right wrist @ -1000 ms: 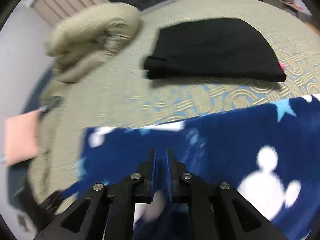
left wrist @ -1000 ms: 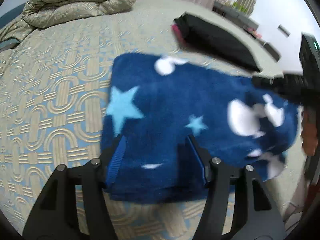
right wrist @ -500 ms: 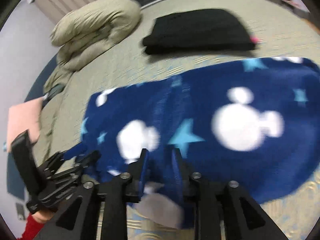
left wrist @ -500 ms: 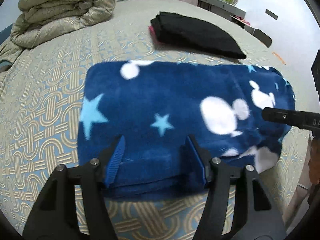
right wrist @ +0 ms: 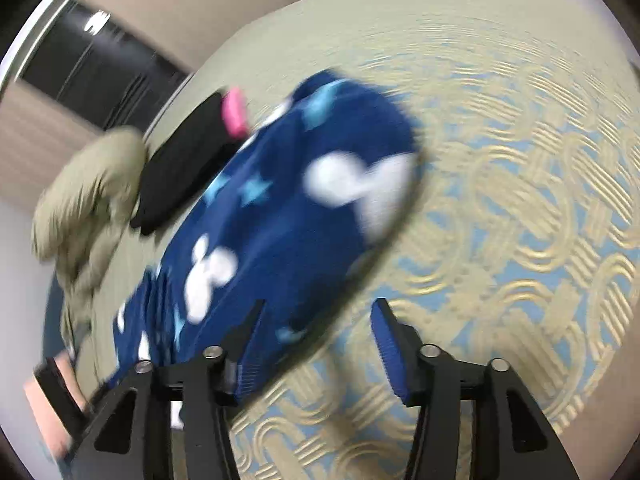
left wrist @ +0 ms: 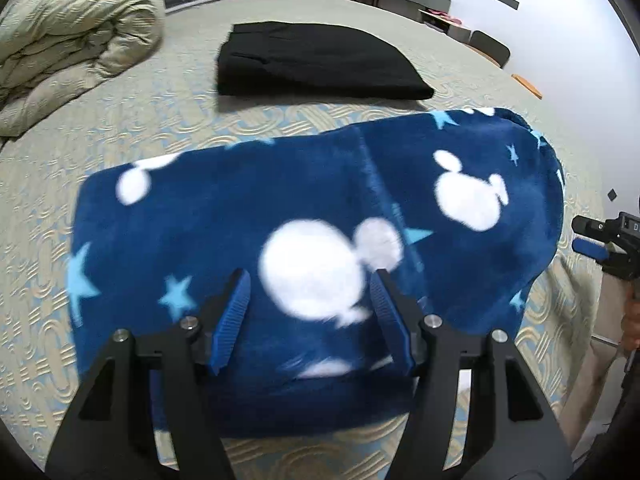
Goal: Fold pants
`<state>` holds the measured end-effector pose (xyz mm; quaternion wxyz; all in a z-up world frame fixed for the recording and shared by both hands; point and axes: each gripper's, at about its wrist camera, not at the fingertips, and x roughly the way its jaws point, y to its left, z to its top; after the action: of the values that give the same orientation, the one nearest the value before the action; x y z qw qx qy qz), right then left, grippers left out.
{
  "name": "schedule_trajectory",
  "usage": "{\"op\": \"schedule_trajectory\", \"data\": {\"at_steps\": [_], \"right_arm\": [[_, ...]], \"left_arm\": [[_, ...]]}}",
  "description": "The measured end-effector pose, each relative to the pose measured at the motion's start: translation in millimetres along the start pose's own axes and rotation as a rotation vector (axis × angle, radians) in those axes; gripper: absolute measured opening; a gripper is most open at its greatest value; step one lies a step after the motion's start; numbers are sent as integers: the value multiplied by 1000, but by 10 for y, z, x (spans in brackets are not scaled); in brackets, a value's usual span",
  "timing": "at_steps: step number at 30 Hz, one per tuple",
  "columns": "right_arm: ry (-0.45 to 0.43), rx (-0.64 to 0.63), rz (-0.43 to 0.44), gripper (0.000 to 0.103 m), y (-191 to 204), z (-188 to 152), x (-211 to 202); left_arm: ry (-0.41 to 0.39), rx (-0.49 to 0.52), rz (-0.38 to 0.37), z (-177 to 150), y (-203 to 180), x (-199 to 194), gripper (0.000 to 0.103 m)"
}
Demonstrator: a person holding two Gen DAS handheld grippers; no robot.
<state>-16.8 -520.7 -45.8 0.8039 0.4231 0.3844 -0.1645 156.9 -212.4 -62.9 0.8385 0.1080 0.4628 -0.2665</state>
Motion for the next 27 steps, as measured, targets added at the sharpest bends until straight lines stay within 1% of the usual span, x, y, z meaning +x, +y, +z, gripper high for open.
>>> {"op": "schedule_trajectory", "data": {"at_steps": [2,5,9,12,16,17,18,20,22,23,24,26,27], "right_arm": [[-27,100,8,62,-241,85,-37],[-25,179,50,64,-425,186,0],[-17,204,69,68,-527,282,53],[-5,216,99,69,-552,347,121],[-9,214,149,73,-456,448,245],[-12,216,150,73,-446,483,272],[-18,220,148,74,-419,507,303],[-30,232,136,74,-390,590,347],[-38,238,136,75,-349,648,389],[-37,236,132,75,-337,664,402],[-33,231,123,75,-315,680,428],[-25,223,112,75,-272,694,489],[-23,218,109,75,-253,692,507]], "left_arm": [[10,-4,-11,49,-64,59,64],[35,-3,-32,103,-155,167,64],[64,12,-8,106,-251,302,64],[68,35,11,75,-280,350,65],[69,38,24,80,-308,344,66],[66,23,15,89,-302,322,66],[56,2,-12,104,-297,285,66],[29,-31,-88,134,-306,175,66],[11,-27,-143,151,-358,103,66],[9,-8,-151,155,-395,98,66],[17,37,-118,149,-449,137,66],[44,109,-9,105,-478,271,66],[54,125,44,78,-455,332,66]]}}
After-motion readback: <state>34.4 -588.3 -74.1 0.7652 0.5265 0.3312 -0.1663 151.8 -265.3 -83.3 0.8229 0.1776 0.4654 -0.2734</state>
